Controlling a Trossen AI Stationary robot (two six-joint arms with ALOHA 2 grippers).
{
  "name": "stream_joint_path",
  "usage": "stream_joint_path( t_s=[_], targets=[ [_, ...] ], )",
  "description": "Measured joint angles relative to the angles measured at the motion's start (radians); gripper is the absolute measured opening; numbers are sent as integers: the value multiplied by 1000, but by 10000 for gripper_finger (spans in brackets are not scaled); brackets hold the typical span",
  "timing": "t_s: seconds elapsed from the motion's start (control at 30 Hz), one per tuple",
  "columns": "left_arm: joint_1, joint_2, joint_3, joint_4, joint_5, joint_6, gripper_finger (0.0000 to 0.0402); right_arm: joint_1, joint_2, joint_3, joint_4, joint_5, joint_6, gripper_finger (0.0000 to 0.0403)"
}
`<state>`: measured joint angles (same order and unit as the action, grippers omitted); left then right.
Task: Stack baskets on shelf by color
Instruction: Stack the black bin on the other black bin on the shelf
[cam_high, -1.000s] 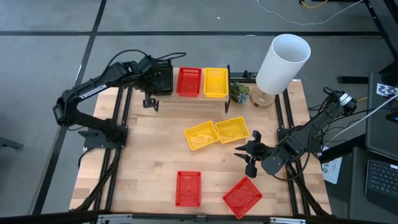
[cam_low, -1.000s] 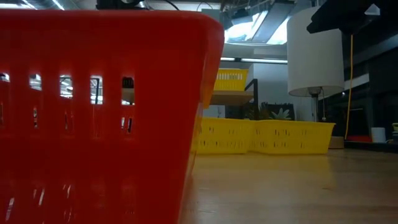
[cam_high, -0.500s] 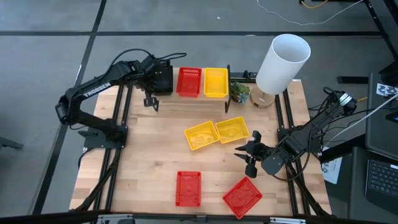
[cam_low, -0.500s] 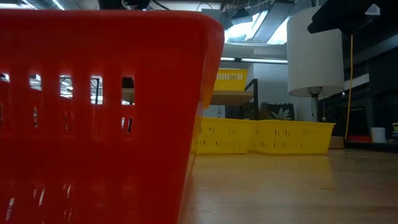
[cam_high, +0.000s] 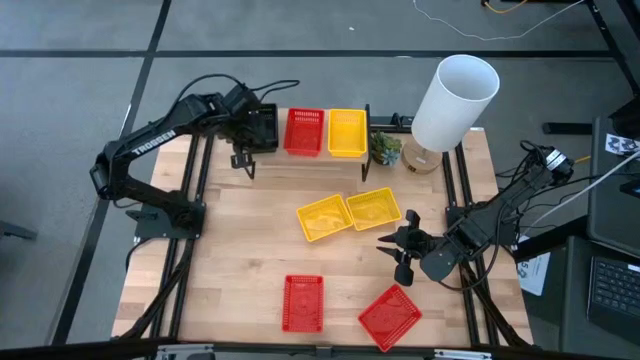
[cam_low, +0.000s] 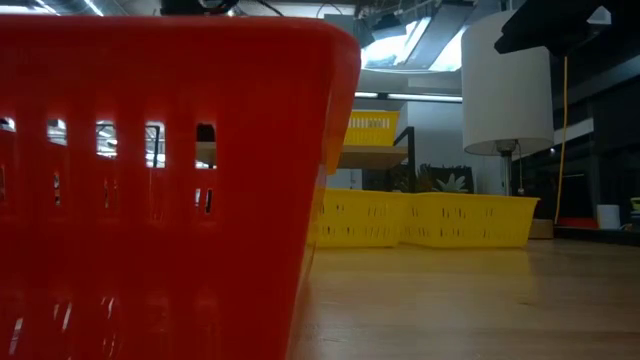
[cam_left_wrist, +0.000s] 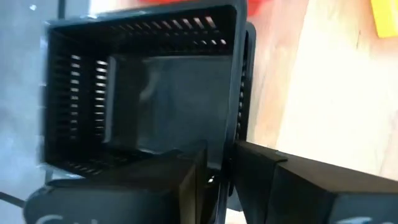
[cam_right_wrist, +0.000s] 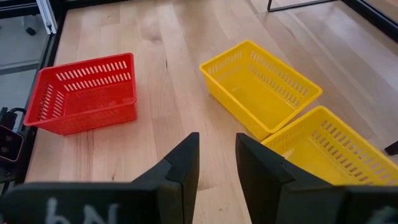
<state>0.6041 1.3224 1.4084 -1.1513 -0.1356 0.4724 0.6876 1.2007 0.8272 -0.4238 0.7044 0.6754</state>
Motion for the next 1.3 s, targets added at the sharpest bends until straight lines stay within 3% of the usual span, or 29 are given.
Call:
stream_joint_path(
  t_s=[0.4, 0.7, 0.8, 1.1, 1.3],
  targets=[
    [-47, -1, 131, -41, 10, -52, 68, 0, 0, 0, -1, -19, -1, 103],
    [-57, 0, 44, -8, -144, -112, 68, 0, 0, 0, -1, -20, 0, 103],
    [-58, 0, 21, -8, -150, -126, 68, 0, 0, 0, -1, -25, 0, 103],
    [-123, 0, 100, -4, -151, -125, 68, 0, 0, 0, 0, -25, -1, 103],
    [-129, -1, 82, -7, -234, -125, 68, 0, 0, 0, 0, -26, -1, 103]
  ],
)
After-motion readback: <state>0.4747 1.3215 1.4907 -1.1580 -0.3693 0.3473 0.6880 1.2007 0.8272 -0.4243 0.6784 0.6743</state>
